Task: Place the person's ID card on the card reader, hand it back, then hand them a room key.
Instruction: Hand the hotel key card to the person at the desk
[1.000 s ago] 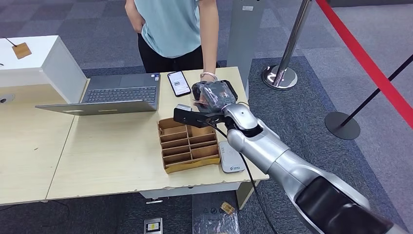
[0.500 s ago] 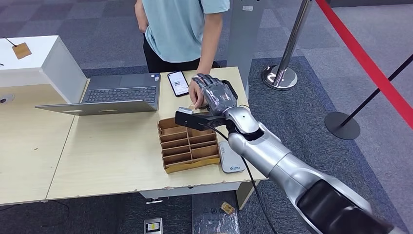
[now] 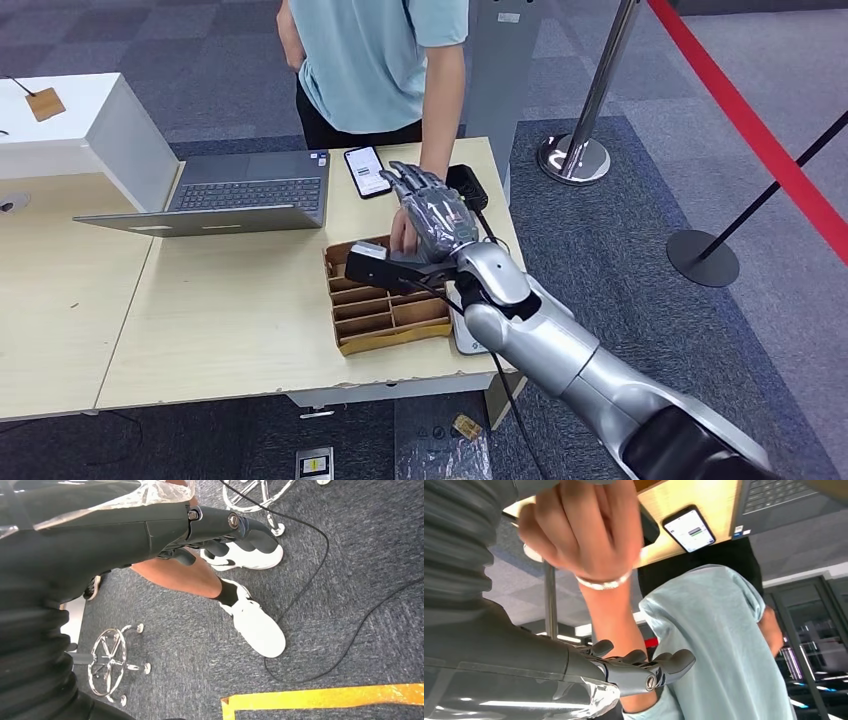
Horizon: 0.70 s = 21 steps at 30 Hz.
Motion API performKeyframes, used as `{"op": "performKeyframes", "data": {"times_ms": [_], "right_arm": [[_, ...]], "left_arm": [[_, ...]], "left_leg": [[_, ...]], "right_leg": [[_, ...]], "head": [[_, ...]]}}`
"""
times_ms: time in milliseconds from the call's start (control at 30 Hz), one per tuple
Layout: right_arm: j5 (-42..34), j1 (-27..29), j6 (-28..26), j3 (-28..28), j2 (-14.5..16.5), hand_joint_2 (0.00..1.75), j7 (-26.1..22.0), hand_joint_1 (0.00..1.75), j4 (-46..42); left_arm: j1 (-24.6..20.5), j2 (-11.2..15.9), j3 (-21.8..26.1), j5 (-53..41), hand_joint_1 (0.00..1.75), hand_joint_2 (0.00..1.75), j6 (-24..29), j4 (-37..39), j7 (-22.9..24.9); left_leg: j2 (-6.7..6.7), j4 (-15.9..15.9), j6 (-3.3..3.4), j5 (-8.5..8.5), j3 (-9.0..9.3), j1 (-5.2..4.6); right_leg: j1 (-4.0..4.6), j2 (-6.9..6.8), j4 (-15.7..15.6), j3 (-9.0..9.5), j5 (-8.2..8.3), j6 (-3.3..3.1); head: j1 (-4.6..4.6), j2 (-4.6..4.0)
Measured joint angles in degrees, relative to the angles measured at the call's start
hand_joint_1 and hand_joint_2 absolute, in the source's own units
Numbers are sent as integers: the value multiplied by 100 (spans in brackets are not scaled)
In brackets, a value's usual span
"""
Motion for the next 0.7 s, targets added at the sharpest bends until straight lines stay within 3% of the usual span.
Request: {"op": "performKeyframes", "data": {"times_ms": [700], "right_arm": [[0,433,194,39,-61,175,15,0,-596]], "left_arm": [[-5,-33,0,9,0,175,10,-2,54]], "left_leg": [[0,0,1,1,-1,0]], "right_leg": [[0,0,1,2,1,0]], "head": [[0,0]]}}
